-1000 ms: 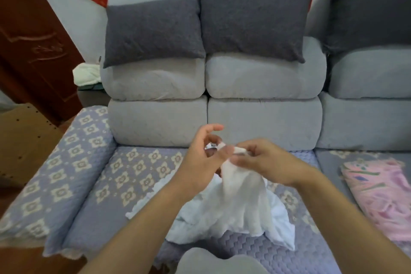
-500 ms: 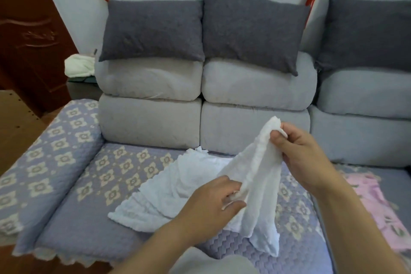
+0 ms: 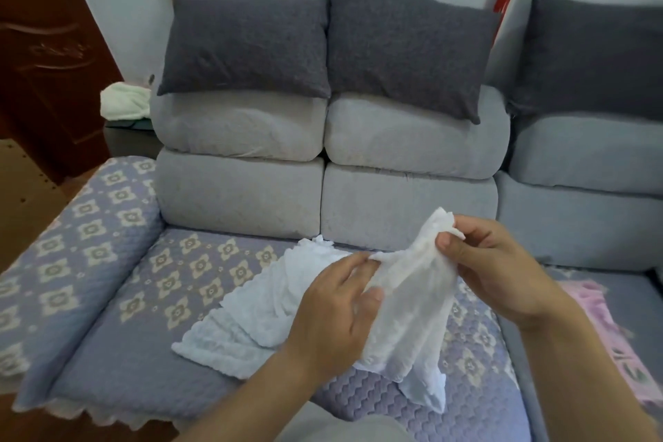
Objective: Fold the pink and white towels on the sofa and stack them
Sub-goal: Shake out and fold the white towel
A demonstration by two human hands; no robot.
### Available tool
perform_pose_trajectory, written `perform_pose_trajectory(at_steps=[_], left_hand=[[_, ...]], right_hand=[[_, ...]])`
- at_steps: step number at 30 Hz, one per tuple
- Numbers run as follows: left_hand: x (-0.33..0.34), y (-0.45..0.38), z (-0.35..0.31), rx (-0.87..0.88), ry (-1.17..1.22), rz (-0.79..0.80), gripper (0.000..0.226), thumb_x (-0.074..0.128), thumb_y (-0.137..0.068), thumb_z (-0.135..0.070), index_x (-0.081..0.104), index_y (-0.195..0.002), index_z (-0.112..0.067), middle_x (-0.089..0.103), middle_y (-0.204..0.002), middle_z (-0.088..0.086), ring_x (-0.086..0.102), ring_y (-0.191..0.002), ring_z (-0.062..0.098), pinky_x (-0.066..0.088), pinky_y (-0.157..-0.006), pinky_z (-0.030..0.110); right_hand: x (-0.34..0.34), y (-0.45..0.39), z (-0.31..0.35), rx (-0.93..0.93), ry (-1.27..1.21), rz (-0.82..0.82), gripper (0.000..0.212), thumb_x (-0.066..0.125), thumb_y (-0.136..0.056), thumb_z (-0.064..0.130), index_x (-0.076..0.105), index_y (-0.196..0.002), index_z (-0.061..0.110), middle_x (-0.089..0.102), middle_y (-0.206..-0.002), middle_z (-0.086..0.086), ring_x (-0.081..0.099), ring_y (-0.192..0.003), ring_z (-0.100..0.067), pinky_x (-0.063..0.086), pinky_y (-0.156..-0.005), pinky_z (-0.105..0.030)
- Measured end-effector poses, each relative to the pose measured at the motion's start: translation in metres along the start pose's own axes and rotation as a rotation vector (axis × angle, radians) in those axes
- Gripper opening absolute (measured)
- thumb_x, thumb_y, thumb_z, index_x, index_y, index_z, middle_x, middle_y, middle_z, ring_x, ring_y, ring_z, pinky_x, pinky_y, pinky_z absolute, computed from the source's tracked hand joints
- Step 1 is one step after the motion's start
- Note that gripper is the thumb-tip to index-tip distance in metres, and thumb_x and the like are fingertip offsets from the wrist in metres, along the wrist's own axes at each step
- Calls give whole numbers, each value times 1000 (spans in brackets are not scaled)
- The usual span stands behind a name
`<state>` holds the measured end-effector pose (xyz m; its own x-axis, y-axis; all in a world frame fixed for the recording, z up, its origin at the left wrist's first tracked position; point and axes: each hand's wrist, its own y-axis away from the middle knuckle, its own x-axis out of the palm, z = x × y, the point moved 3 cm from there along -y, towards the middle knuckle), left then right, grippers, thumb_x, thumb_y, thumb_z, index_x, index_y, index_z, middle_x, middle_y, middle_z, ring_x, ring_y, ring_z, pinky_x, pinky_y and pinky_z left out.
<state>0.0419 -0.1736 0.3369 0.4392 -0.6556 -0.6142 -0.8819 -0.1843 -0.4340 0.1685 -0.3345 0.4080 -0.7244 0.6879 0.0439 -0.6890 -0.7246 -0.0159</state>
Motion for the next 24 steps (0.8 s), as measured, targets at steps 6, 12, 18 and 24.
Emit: perform_pose_trajectory(at_steps=[6, 12, 18, 24], left_hand=[[0, -11, 8, -81, 169, 17, 11, 67, -93, -12, 59, -90, -18, 57, -87, -14, 54, -82, 0, 42, -75, 11], [-12, -3, 8, 3, 69, 240, 33, 44, -102, -4, 57, -121, -28, 56, -99, -28, 52, -87, -17, 39, -76, 3], [-6, -14, 9, -13, 115, 292, 52, 39, -89, 13, 64, -121, -19, 58, -126, -12, 54, -116, -1, 43, -96, 14], [-6, -11, 6, -343, 612, 372, 20, 52, -85, -18, 68, -74, -16, 58, -82, 2, 54, -80, 16, 44, -77, 27]], right_hand=[[4, -3, 2, 20, -120, -98, 26, 71, -78, 37, 74, -86, 12, 70, -84, -13, 67, -75, -23, 58, -68, -30], [5, -4, 0, 38, -144, -134, 20, 62, -85, 27, 72, -88, 10, 70, -86, -16, 68, -77, -25, 59, -71, -32], [16, -7, -7, 93, -78, -54, 36, 64, -85, 30, 63, -96, -4, 66, -89, -19, 63, -82, -30, 54, -72, -33], [17, -10, -5, 82, -83, -171, 33, 57, -95, 22, 60, -106, -9, 66, -93, -21, 61, -88, -32, 50, -81, -42]])
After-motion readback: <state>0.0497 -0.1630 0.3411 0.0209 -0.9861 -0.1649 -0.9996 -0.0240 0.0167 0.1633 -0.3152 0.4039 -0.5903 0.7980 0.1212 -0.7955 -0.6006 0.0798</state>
